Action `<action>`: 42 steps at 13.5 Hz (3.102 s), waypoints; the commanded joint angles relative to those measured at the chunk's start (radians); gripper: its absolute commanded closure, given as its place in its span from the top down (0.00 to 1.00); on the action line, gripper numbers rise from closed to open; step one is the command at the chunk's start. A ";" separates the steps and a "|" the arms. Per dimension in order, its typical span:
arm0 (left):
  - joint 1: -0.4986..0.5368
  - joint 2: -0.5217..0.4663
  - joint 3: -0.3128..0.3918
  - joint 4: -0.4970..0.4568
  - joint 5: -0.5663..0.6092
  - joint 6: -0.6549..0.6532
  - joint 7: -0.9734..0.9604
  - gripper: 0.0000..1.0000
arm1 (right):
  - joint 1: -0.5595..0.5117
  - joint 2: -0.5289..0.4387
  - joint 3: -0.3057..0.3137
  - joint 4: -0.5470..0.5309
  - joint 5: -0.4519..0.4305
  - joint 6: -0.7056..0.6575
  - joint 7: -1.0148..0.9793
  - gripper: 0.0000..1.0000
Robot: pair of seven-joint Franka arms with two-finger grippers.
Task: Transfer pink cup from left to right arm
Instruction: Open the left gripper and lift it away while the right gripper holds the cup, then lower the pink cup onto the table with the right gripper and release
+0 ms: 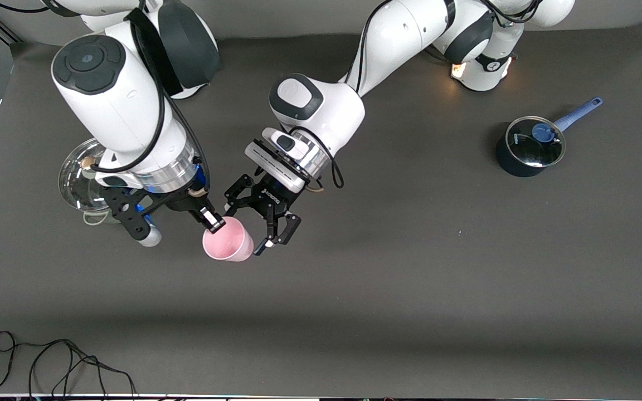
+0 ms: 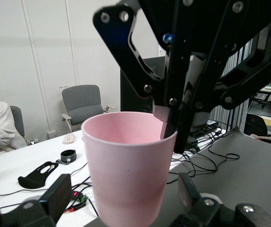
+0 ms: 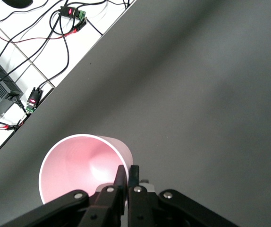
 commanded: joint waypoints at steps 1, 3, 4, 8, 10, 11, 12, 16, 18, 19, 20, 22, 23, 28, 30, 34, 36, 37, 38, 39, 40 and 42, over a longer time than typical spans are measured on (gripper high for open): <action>0.013 -0.067 0.010 -0.094 0.028 0.005 -0.014 1.00 | -0.045 0.011 -0.030 0.032 -0.016 -0.006 -0.103 0.00; 0.049 -0.087 0.004 -0.126 0.031 -0.014 -0.015 1.00 | -0.106 0.002 -0.030 0.031 -0.016 -0.008 -0.161 0.00; 0.054 -0.089 0.005 -0.128 0.030 -0.029 -0.015 1.00 | -0.132 -0.002 -0.032 0.031 -0.016 -0.017 -0.190 0.00; 0.108 -0.095 0.002 -0.145 0.030 -0.086 -0.015 1.00 | -0.271 -0.034 -0.029 0.031 -0.008 -0.084 -0.432 0.00; 0.157 -0.131 -0.001 -0.189 0.027 -0.163 -0.015 1.00 | -0.368 -0.054 -0.023 0.028 0.010 -0.118 -0.631 0.00; 0.199 -0.174 -0.001 -0.241 0.027 -0.222 -0.017 1.00 | -0.419 -0.054 -0.024 0.028 0.035 -0.123 -0.746 0.00; 0.242 -0.228 -0.002 -0.305 0.027 -0.291 -0.018 1.00 | -0.466 -0.054 -0.026 0.025 0.047 -0.123 -0.867 0.00; 0.492 -0.430 0.001 -0.545 0.027 -0.695 -0.020 1.00 | -0.623 -0.064 -0.026 0.015 0.117 -0.130 -1.265 0.00; 0.621 -0.486 0.004 -0.603 0.028 -0.915 -0.022 1.00 | -0.655 -0.065 -0.027 0.012 0.116 -0.162 -1.394 0.00; 0.686 -0.513 0.005 -0.637 0.033 -1.022 -0.023 1.00 | -0.665 -0.065 -0.026 -0.003 0.118 -0.166 -1.413 0.00; 0.756 -0.535 0.007 -0.669 0.054 -1.134 -0.023 1.00 | -0.669 -0.067 -0.026 -0.030 0.119 -0.157 -1.414 0.00; 0.908 -0.553 0.008 -0.695 0.175 -1.393 -0.047 1.00 | -0.669 -0.067 -0.026 -0.104 0.148 -0.067 -1.449 0.00; 0.986 -0.555 0.008 -0.685 0.267 -1.519 -0.104 1.00 | -0.671 -0.068 -0.026 -0.151 0.160 -0.013 -1.459 0.00; 1.232 -0.662 0.008 -0.614 0.759 -1.946 -0.365 1.00 | -0.668 -0.068 -0.024 -0.468 0.183 0.367 -1.586 0.00; 1.243 -0.728 0.010 -0.600 0.952 -1.991 -0.480 1.00 | -0.672 -0.064 -0.023 -0.590 0.187 0.507 -1.623 0.00; 1.243 -0.799 0.005 -0.581 1.132 -2.011 -0.853 1.00 | -0.671 0.028 -0.018 -0.610 0.231 0.598 -1.660 0.00; 1.232 -0.809 -0.001 -0.576 1.178 -2.023 -1.118 1.00 | -0.662 0.073 -0.015 -0.609 0.231 0.636 -1.660 0.00; 1.228 -0.814 -0.008 -0.576 1.227 -2.032 -1.211 1.00 | -0.660 0.090 -0.015 -0.609 0.231 0.653 -1.660 0.00; 1.223 -0.820 -0.021 -0.577 1.257 -2.040 -1.248 1.00 | -0.662 0.100 -0.015 -0.607 0.228 0.666 -1.661 0.00; 1.212 -0.826 -0.027 -0.577 1.293 -2.072 -1.303 1.00 | -0.658 0.107 -0.015 -0.607 0.228 0.682 -1.661 0.00; 1.183 -0.829 -0.031 -0.577 1.339 -2.095 -1.418 1.00 | -0.658 0.120 -0.015 -0.607 0.228 0.702 -1.661 0.00; 1.111 -0.829 -0.030 -0.577 1.395 -2.156 -1.566 1.00 | -0.657 0.145 -0.015 -0.609 0.230 0.735 -1.658 0.00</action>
